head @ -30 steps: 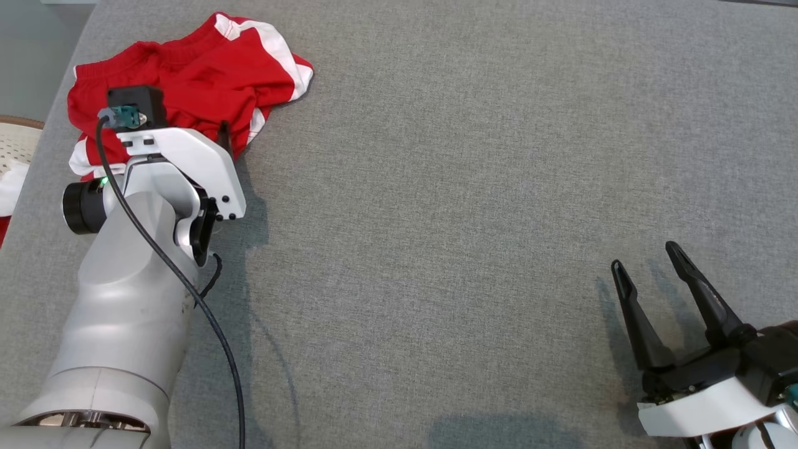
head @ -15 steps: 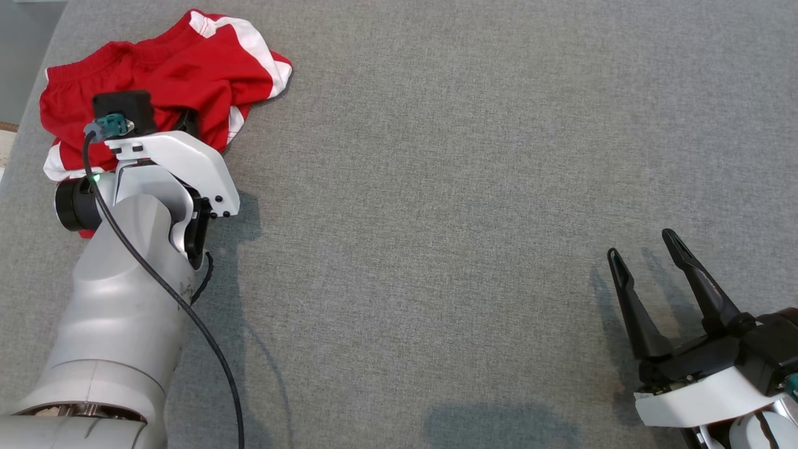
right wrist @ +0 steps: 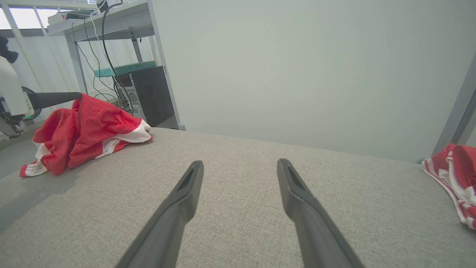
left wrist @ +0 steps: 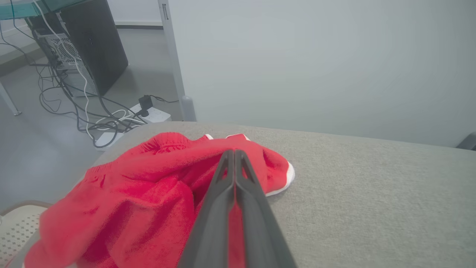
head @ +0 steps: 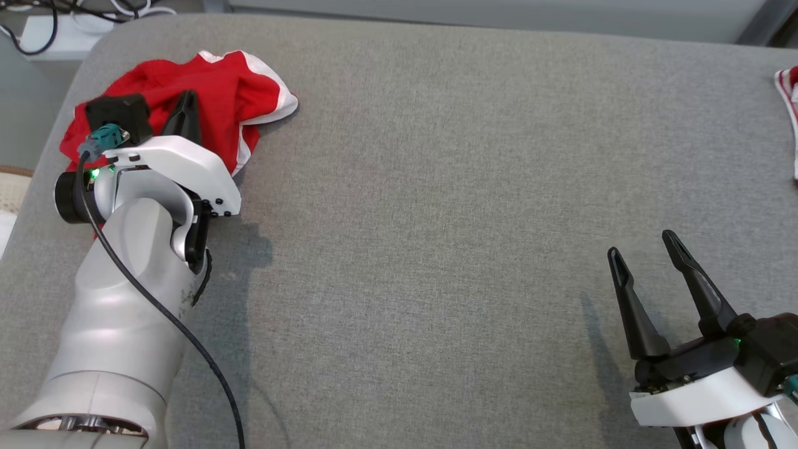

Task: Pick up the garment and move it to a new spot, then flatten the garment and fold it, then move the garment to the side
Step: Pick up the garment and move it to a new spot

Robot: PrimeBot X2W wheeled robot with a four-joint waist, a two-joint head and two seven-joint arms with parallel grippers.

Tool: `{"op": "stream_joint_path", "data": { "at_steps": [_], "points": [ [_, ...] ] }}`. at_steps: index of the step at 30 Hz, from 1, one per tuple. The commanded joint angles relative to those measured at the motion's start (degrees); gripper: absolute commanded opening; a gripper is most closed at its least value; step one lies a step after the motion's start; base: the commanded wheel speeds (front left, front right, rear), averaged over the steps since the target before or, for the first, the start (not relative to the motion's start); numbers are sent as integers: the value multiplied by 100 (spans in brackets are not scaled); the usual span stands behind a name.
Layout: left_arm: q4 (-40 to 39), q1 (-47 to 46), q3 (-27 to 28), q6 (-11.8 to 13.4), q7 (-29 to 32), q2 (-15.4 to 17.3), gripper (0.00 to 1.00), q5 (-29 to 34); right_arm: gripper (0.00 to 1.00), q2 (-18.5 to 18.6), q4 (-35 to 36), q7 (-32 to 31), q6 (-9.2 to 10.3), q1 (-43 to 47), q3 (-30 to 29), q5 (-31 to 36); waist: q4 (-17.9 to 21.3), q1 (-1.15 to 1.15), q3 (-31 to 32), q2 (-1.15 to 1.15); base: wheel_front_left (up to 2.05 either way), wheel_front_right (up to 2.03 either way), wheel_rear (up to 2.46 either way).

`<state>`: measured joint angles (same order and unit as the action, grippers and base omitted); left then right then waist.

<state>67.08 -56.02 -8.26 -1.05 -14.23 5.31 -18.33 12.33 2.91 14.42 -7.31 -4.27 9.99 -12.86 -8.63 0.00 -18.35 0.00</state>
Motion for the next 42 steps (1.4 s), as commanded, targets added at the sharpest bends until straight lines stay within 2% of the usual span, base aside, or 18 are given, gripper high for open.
{"op": "stream_joint_path", "data": {
  "at_steps": [1,12,20,25,34,42],
  "points": [
    [-303,44,74,-69,-67,245,0,12,100,1,120,58,-18,33,114,-72,61,0,191,0,0,0,0],
    [-2206,813,-246,-235,-75,9,0,267,100,-148,172,58,-18,222,8,-102,321,0,792,0,0,0,0],
    [-3184,1022,-1013,-389,159,-207,0,256,100,-248,252,58,-18,324,-84,-98,769,0,1064,0,0,0,0],
    [-3554,978,-1486,-324,327,-238,0,66,100,-282,263,58,-18,326,-48,-99,1169,0,1122,0,0,0,0],
    [-3880,948,-2234,-100,548,-242,0,-448,100,-318,280,58,-18,287,-39,-125,1730,0,1026,0,0,0,0],
    [-3109,1092,-2967,-335,543,-243,0,-1173,100,-417,254,58,-18,196,71,-118,1965,0,734,0,0,0,0]
  ]
}}
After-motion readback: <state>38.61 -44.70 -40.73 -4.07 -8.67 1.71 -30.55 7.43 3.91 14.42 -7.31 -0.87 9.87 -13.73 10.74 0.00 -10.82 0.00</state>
